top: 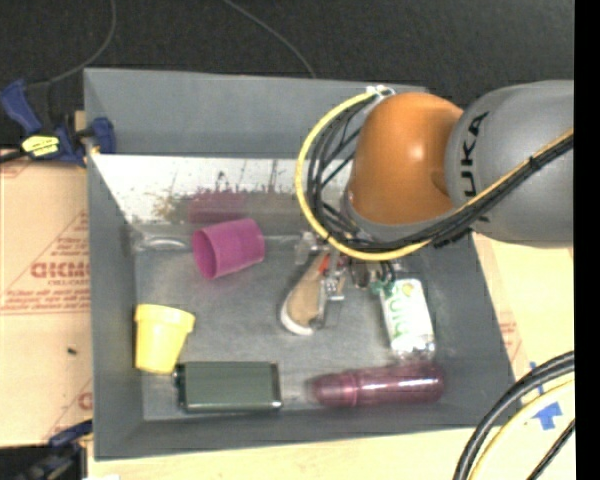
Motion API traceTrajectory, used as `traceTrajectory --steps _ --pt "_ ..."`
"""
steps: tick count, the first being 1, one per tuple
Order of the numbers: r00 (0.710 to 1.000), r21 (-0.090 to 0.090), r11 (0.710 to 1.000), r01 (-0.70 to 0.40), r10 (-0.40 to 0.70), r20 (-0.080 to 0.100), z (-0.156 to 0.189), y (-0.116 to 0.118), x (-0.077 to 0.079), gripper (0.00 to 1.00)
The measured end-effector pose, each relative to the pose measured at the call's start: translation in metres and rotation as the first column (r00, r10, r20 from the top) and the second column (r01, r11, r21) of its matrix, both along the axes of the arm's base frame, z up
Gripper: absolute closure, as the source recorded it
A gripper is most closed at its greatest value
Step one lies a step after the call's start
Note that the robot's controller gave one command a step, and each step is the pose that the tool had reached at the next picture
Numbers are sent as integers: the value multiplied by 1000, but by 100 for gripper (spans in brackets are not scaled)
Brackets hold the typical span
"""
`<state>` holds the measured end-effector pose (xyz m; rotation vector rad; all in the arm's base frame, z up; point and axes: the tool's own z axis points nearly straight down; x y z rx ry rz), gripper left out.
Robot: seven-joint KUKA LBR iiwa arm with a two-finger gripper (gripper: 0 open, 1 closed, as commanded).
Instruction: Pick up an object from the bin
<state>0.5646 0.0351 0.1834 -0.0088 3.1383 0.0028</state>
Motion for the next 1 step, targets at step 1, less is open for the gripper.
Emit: traceTrajectory --steps 1 --pt "974 -2 974 -227 227 -2 -86 -36 32 0"
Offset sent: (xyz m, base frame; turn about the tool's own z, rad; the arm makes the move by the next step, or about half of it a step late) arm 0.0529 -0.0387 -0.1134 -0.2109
